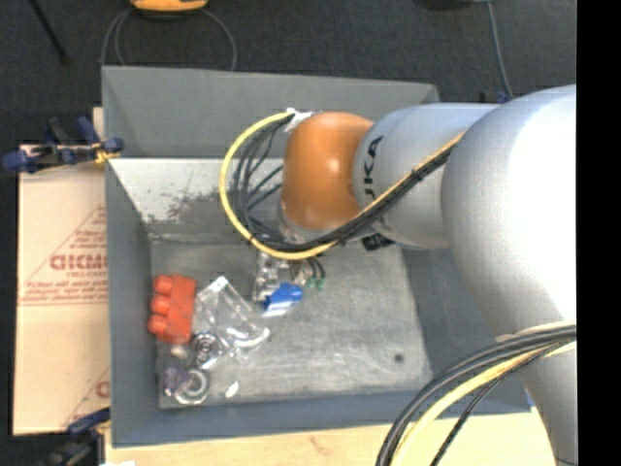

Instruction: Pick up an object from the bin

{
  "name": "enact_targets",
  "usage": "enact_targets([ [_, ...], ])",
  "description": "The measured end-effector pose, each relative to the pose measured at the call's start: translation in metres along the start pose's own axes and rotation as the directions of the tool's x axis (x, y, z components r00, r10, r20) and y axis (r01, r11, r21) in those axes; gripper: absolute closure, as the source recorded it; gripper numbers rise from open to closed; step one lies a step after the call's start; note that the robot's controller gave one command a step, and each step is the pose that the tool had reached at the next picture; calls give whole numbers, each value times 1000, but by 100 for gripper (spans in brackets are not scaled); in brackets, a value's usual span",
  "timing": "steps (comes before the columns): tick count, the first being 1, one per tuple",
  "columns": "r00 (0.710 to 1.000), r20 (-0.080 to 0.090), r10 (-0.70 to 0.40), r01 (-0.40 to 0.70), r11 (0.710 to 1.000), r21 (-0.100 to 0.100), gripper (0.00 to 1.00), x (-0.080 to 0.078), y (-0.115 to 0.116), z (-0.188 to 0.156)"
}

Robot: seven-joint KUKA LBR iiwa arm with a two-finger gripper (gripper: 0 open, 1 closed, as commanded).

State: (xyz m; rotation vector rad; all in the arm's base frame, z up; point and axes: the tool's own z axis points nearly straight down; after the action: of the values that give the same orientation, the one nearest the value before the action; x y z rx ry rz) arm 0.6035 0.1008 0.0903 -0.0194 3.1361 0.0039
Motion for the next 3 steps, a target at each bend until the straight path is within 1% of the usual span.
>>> enact_targets([
  [1,1000,0,1,-1,1000,0,0,0,0,0],
  [2,1000,6,10,-10,1000,-2,0,3,-46,15],
  [3,1000,13,8,-8,1000,-2,100,1,-44,12],
])
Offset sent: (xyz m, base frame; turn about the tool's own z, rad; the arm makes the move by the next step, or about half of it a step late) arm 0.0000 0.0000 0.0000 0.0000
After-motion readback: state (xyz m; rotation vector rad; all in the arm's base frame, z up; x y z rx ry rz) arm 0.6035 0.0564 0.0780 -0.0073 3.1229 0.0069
